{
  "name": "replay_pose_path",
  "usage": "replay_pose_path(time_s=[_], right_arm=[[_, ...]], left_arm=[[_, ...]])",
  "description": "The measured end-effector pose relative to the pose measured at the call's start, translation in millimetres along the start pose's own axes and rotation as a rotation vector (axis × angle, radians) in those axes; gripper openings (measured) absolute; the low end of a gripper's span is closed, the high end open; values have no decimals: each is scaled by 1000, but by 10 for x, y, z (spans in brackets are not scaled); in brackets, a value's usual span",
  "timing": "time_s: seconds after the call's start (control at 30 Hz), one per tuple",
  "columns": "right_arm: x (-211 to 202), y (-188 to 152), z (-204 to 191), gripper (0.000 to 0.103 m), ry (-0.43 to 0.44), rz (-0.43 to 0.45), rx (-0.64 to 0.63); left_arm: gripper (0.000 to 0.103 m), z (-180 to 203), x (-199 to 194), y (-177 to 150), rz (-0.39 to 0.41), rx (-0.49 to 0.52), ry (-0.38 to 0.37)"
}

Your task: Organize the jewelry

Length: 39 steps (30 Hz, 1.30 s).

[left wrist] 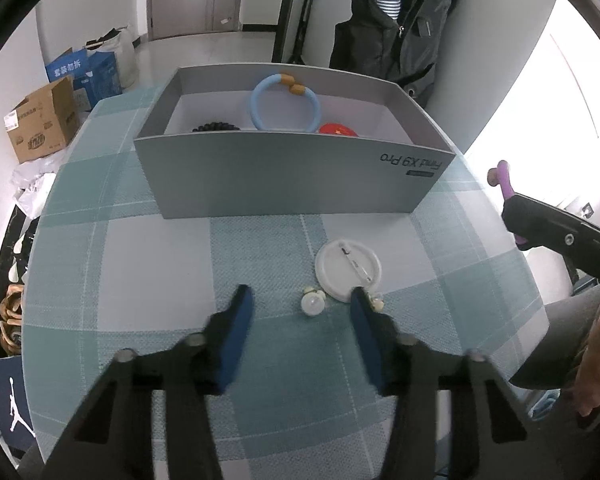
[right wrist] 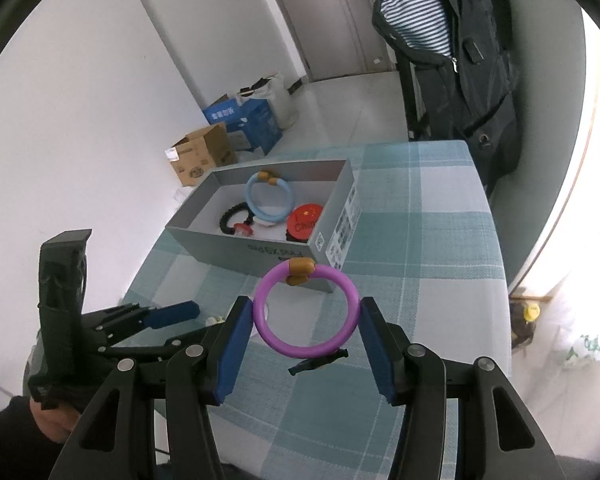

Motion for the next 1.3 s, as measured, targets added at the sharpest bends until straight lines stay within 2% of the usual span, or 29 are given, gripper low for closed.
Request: replay_pose_path(time_s=[0.03, 0.2, 0.27, 0.37, 0.47, 0.67, 1.07, 1.3], right_arm=[[-1, 0, 5, 53, 1, 0, 3], [-1, -11, 19, 53, -3, -4, 6], [-3, -11, 22, 53, -2, -4, 12], [-8, -7, 26, 53, -6, 0, 10], [-5, -14, 41, 53, -7, -1, 14], [-20, -16, 54, 53, -7, -1, 26], [-73, 73, -73, 53, 46, 34, 28], [-15, 183, -174, 53, 71, 37, 39]], left_arm=[[26, 4, 3, 2, -1, 0, -6], [24, 65, 27, 19, 9, 38, 10], [15, 116, 42, 13, 8, 72, 29], [8, 178, 37, -9, 9, 112, 28], [8, 193, 19, -23, 10, 126, 30], [8, 135, -41, 9, 16, 81, -2], [8, 138, -321, 166, 113, 58, -31], [8, 35, -433, 271, 158, 3, -58]])
Point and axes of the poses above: each gripper's, at about its wrist camera, not at the fingertips, and x roughly the way its jaws point, z to its right, y to its top, the point moved 5 cm from there along x, roughly the way its jaws point, and after that the axes turned 2 degrees about -z, right-handed, at the moved point
